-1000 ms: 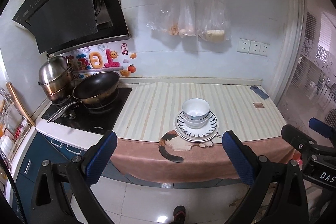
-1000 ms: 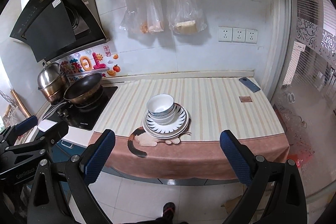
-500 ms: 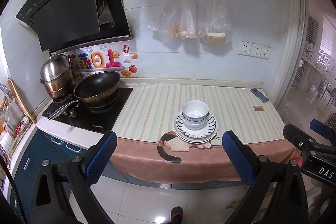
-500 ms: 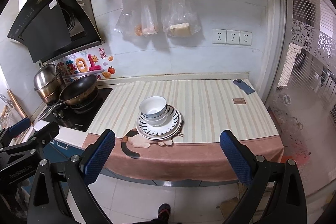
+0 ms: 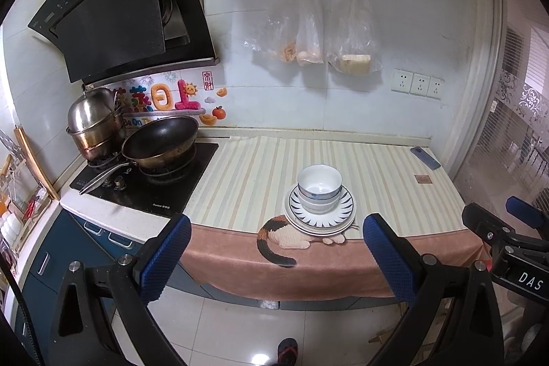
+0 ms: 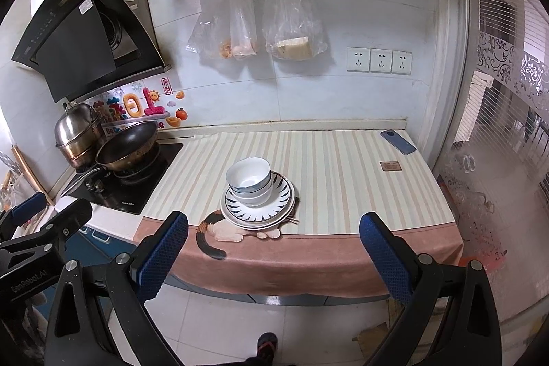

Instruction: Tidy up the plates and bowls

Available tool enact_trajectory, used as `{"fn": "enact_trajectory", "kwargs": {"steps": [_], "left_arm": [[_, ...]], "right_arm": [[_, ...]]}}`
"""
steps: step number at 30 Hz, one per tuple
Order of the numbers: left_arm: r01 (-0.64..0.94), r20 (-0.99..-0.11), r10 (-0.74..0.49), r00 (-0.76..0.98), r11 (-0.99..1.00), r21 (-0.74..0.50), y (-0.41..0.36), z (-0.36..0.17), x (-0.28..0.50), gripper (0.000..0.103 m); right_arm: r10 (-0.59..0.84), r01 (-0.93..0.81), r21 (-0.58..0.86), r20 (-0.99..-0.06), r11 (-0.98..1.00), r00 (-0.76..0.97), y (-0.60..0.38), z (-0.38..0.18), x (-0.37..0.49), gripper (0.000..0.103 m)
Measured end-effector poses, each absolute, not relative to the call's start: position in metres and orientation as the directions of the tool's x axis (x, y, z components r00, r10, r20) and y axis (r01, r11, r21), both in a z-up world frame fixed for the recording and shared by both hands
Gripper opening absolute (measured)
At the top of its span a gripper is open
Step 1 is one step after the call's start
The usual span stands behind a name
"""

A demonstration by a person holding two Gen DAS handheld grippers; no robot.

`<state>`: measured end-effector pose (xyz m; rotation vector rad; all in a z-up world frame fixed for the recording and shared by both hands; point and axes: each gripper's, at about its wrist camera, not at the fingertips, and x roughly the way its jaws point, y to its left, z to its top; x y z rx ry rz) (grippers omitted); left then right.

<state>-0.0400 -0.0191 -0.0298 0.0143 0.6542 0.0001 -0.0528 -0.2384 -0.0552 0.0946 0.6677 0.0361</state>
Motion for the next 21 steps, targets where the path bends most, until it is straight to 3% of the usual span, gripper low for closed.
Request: {"fn": "enact_trajectory", "kwargs": {"steps": [21], "left_arm": [[0.002,-0.619,0.01,0.785,1.0,0.018,-0.019,-0.032,-0.028,0.103]], "right_arm": [[0.063,0.003,0.103,-0.627,0.995,0.777,-0.247,-0.063,-0.042,0.102]]}}
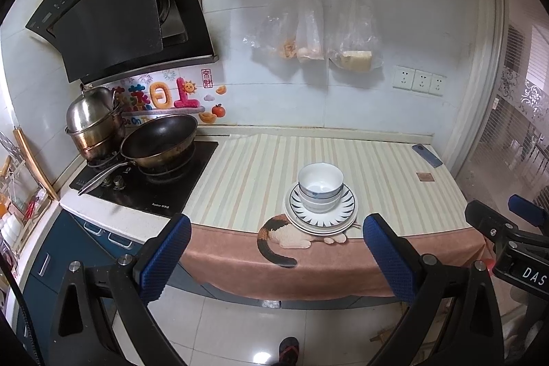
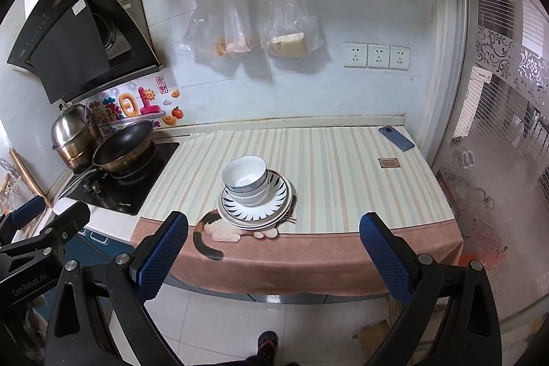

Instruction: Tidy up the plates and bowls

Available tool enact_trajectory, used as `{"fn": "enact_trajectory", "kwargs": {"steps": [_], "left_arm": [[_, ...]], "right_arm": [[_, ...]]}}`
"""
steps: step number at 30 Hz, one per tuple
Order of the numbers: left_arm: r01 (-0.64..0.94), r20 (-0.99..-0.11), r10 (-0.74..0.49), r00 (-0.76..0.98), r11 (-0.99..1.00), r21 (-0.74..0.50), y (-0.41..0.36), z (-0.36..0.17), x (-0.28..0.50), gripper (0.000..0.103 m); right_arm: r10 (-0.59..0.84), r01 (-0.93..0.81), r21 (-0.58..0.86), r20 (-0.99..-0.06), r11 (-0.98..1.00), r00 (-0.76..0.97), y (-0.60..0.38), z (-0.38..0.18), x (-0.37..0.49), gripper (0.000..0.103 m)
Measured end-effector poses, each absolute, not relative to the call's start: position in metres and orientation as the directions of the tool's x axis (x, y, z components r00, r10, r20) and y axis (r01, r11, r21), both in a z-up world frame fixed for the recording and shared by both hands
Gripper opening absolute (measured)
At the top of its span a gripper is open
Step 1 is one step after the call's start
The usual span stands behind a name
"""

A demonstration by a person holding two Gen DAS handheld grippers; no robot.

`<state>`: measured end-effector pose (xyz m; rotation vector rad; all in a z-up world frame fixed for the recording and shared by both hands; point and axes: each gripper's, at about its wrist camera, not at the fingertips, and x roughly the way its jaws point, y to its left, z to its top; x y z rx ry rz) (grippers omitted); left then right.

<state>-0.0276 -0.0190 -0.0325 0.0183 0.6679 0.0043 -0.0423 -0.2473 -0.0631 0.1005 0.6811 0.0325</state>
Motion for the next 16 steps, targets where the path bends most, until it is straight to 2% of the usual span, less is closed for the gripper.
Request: {"fn": "enact_trajectory", "kwargs": {"steps": [16], "left_arm": [[-0.005,-0.617,0.017,0.787,1.0,0.021,-0.0199,-0.0317,-0.0228,0.103]], "right_arm": [[0.063,-0.004,0.094,-0.631,0.996,0.774,-0.2441,-0.0623,-0.0362,0.102]]}}
